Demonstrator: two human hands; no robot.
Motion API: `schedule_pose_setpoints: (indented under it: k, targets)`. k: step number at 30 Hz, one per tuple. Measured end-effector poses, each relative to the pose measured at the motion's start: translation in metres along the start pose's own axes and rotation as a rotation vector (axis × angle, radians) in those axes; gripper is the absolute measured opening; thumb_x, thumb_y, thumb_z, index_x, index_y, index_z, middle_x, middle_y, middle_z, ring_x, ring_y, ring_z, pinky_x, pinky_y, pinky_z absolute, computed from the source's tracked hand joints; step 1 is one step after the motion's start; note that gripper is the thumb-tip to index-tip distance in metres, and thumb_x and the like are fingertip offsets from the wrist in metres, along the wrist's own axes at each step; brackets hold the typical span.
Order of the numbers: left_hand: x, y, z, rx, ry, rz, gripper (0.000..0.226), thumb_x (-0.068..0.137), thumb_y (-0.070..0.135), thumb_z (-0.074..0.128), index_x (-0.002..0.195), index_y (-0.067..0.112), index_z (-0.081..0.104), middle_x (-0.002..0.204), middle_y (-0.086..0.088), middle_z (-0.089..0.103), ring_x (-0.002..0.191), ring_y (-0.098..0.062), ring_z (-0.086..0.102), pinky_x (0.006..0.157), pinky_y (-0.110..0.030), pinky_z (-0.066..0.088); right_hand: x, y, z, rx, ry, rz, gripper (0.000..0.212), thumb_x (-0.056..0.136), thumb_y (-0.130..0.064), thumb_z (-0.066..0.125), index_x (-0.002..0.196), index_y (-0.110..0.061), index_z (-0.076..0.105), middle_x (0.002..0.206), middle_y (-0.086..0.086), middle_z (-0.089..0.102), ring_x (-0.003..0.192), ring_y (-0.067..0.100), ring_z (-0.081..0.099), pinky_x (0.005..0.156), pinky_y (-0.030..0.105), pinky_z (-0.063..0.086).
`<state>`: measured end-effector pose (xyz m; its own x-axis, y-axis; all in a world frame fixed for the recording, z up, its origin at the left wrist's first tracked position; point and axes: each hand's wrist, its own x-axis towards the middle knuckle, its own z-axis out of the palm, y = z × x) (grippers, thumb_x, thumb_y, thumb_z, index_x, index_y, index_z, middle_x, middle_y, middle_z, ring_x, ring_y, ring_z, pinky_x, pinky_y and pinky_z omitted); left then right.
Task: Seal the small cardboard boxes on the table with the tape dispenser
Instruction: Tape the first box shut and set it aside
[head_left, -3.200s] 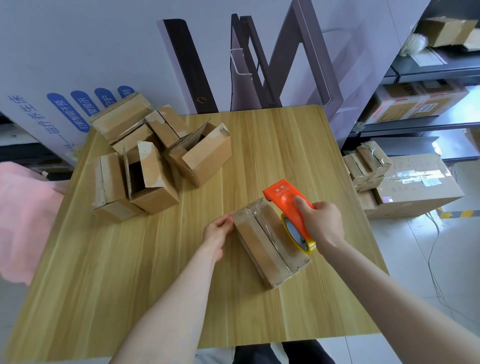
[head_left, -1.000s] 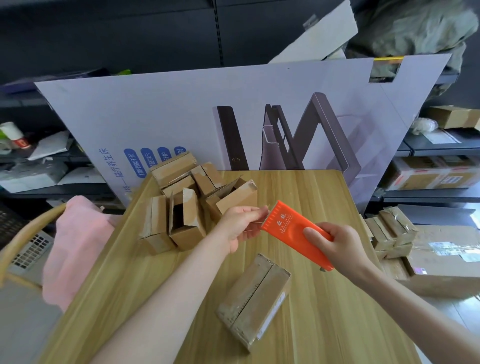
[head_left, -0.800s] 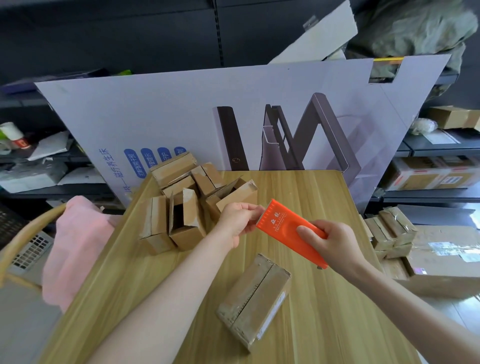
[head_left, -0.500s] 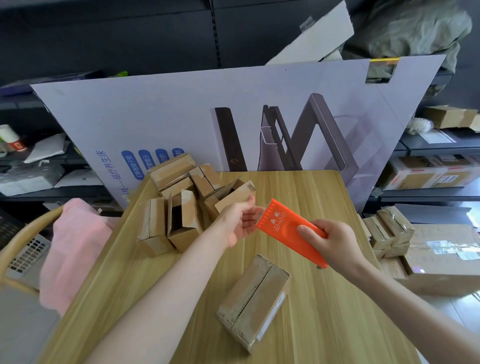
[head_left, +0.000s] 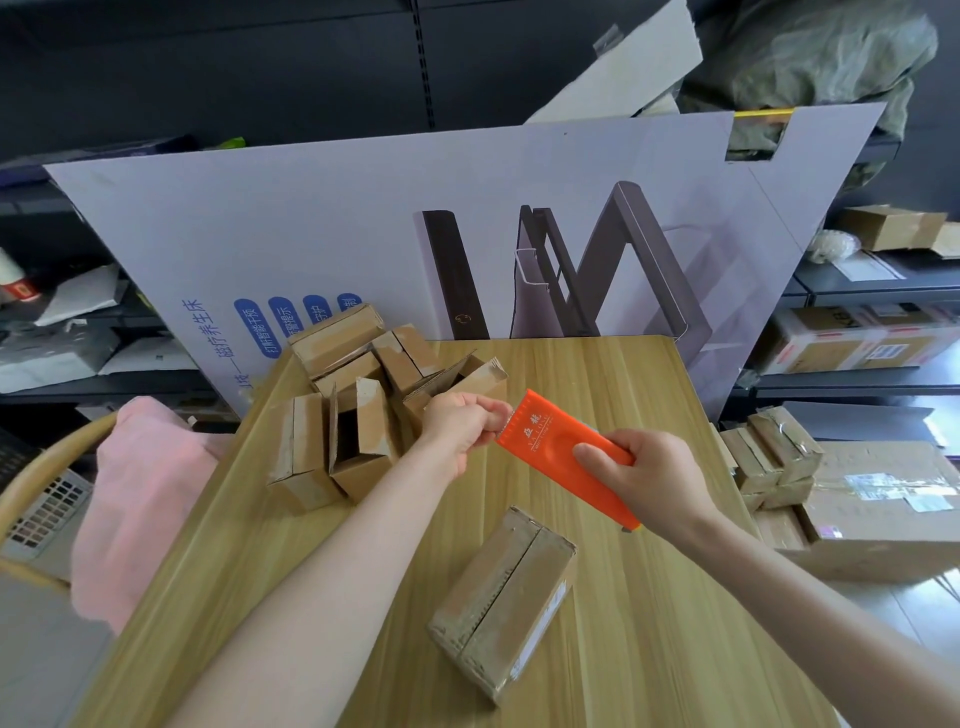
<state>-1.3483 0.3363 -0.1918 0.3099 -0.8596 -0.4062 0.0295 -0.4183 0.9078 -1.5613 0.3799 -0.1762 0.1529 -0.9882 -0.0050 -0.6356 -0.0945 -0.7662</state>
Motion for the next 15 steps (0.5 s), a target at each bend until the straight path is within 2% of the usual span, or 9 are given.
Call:
schedule_pose_setpoints:
  k: [5, 10, 12, 15]
  targets:
    - [0.008, -0.007, -0.002, -0.003, 0.050, -0.014, 0.023, 0.076, -0.015, 0.063, 0.072, 0.006, 0.070, 0.069, -0.005, 0.071, 0.052, -0.010, 0.060, 0.046, -0.016, 0.046, -0.005, 0.016, -0.011, -0.034, 0.007, 0.064, 0.022, 0.083, -0.043, 0.067, 0.075, -0.023, 0.071, 0.058, 0.002, 0.066, 0.044, 0.020, 0.062, 0.047, 0.047, 0.055]
    - [0.027, -0.023, -0.041, 0.029, 0.207, -0.017, 0.018, 0.079, -0.011, 0.066, 0.082, 0.006, 0.070, 0.079, -0.006, 0.072, 0.064, -0.011, 0.064, 0.054, -0.017, 0.052, -0.027, 0.056, -0.027, -0.037, -0.002, 0.155, 0.021, 0.081, -0.040, 0.068, 0.066, -0.025, 0.069, 0.054, 0.000, 0.065, 0.037, 0.022, 0.060, 0.038, 0.048, 0.051]
    - [0.031, -0.037, -0.040, 0.042, 0.206, -0.025, 0.015, 0.079, -0.008, 0.068, 0.081, 0.007, 0.071, 0.076, -0.005, 0.072, 0.061, -0.011, 0.064, 0.054, -0.018, 0.052, -0.037, 0.069, -0.026, -0.046, -0.022, 0.188, 0.021, 0.082, -0.040, 0.068, 0.066, -0.026, 0.069, 0.054, -0.002, 0.065, 0.036, 0.022, 0.060, 0.036, 0.046, 0.051]
    - [0.034, -0.065, -0.029, 0.118, 0.155, -0.035, 0.007, 0.078, 0.006, 0.077, 0.077, 0.011, 0.072, 0.068, -0.002, 0.072, 0.058, -0.009, 0.063, 0.055, -0.018, 0.051, -0.045, 0.089, -0.023, -0.141, -0.030, 0.240, 0.024, 0.082, -0.045, 0.067, 0.065, -0.028, 0.067, 0.052, -0.008, 0.063, 0.035, 0.012, 0.058, 0.038, 0.037, 0.052]
